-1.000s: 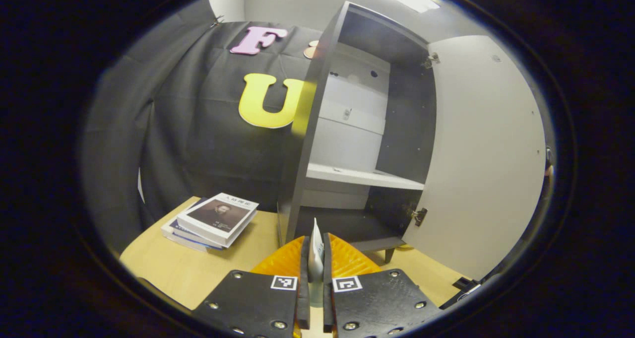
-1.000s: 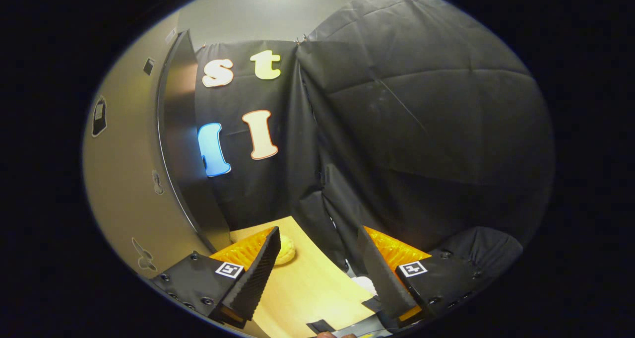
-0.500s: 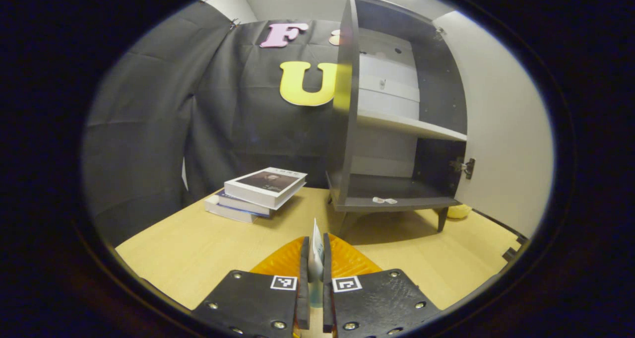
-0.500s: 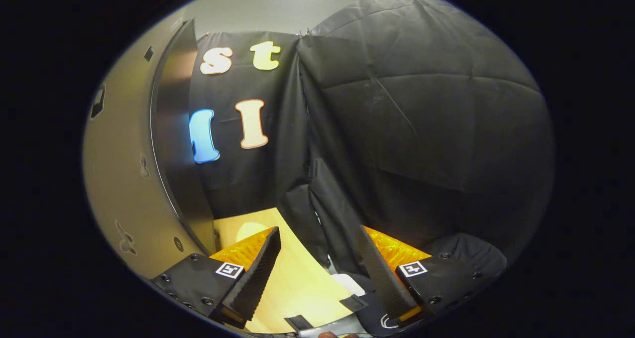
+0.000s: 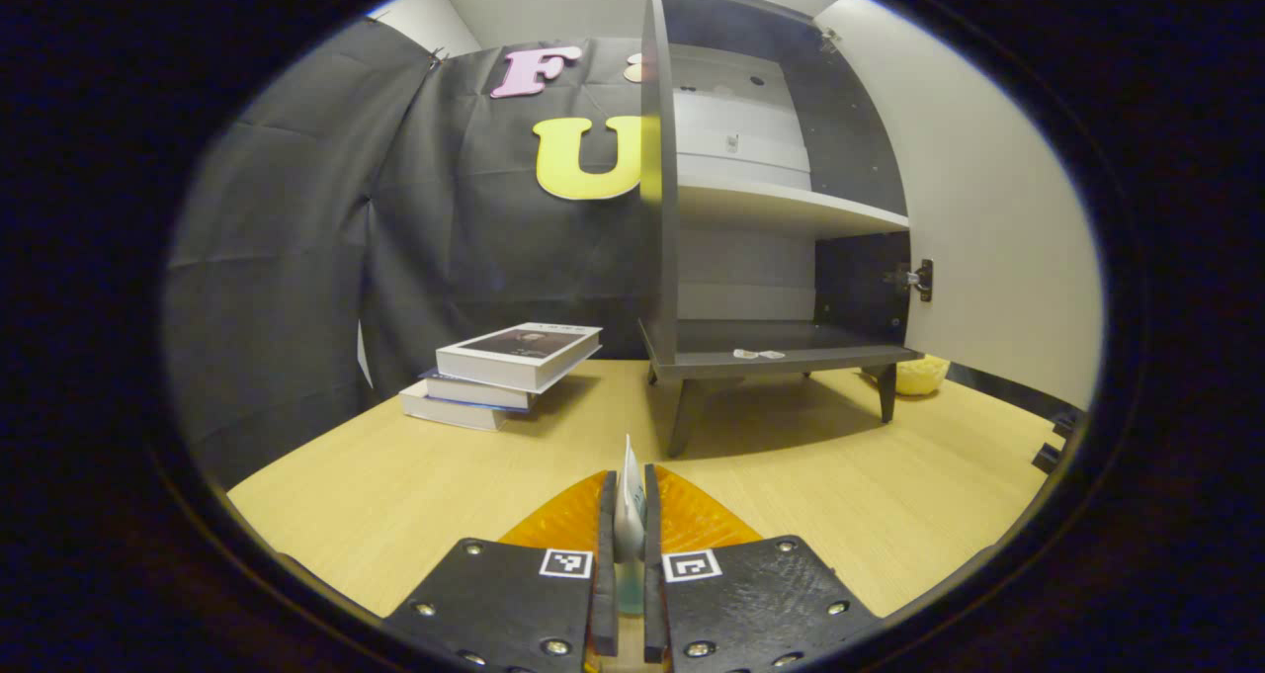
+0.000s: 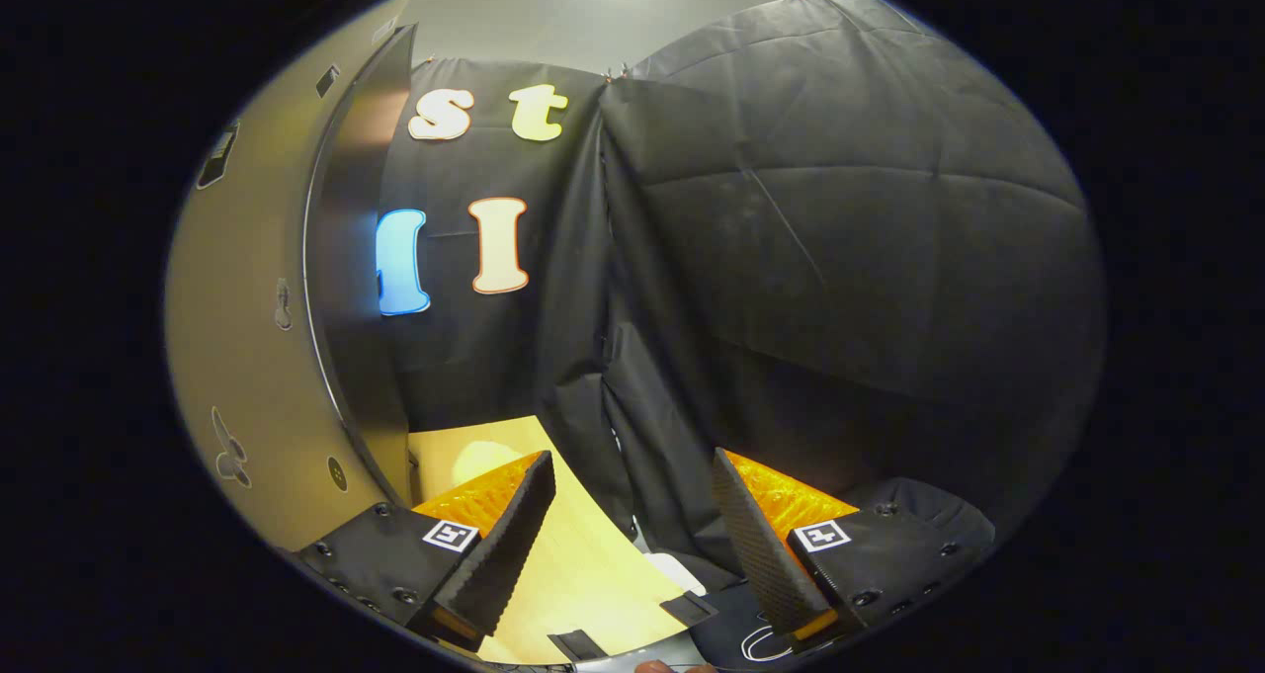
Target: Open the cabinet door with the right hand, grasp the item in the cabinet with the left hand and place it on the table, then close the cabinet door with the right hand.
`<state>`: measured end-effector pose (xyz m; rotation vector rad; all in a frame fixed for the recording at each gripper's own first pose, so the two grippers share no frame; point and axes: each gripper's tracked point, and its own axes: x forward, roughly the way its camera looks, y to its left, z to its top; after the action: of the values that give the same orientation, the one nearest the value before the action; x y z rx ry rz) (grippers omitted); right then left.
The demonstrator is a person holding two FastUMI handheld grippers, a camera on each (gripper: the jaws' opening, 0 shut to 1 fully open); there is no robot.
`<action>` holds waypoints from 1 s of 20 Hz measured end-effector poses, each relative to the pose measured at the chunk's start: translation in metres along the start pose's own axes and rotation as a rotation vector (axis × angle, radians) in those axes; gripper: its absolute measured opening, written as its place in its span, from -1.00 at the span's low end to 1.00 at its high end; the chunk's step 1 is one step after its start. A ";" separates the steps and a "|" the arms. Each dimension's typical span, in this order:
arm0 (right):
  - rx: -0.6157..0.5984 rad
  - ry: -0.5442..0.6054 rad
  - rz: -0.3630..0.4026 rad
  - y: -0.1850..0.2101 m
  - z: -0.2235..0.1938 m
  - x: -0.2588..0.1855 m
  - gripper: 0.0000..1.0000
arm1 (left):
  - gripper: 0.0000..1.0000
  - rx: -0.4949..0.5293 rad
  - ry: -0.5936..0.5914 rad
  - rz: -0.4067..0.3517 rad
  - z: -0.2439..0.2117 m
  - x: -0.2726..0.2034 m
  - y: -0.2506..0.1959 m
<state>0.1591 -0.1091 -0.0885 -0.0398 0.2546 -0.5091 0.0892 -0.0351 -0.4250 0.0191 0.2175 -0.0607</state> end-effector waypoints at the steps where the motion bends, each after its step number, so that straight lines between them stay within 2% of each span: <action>1: 0.006 0.003 -0.010 -0.002 -0.003 -0.001 0.94 | -0.73 0.004 0.019 -0.019 -0.007 -0.005 -0.005; 2: 0.014 0.009 -0.022 -0.005 -0.005 -0.001 0.99 | -0.73 0.012 0.044 -0.027 -0.018 -0.007 -0.008; 5: 0.043 0.033 -0.044 -0.007 -0.015 -0.002 0.94 | -0.72 0.005 0.041 -0.044 -0.017 -0.011 -0.007; 6: 0.053 0.038 -0.045 -0.005 -0.016 -0.002 1.00 | -0.65 -0.008 0.036 -0.049 -0.017 -0.013 -0.007; 7: 0.063 0.040 -0.042 -0.001 -0.017 -0.002 0.94 | -0.74 -0.016 0.039 -0.052 -0.016 -0.013 -0.006; 10: 0.051 0.026 -0.085 -0.006 -0.018 -0.005 0.94 | -0.75 -0.023 0.057 -0.071 -0.016 -0.013 -0.009; 11: 0.052 0.019 -0.096 -0.009 -0.018 -0.007 1.00 | -0.70 -0.021 0.062 -0.073 -0.015 -0.013 -0.007; 13: 0.065 0.021 -0.112 -0.013 -0.022 -0.010 0.94 | -0.64 -0.008 0.055 -0.088 -0.003 -0.019 -0.008; 14: 0.077 0.027 -0.119 -0.016 -0.026 -0.013 0.99 | -0.34 -0.005 0.058 -0.100 -0.002 -0.018 -0.011; 18: 0.120 0.056 -0.133 -0.020 -0.048 -0.022 0.94 | 0.87 0.029 0.094 -0.135 0.002 -0.026 -0.015; 19: 0.121 0.062 -0.127 -0.019 -0.055 -0.025 0.94 | 0.92 0.044 0.105 -0.140 0.003 -0.027 -0.018; 20: 0.125 0.072 -0.117 -0.017 -0.060 -0.027 0.94 | 0.89 0.062 0.109 -0.137 0.007 -0.029 -0.017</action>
<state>0.1132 -0.1097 -0.1388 0.0855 0.2917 -0.6429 0.0613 -0.0508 -0.4117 0.0692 0.3258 -0.2032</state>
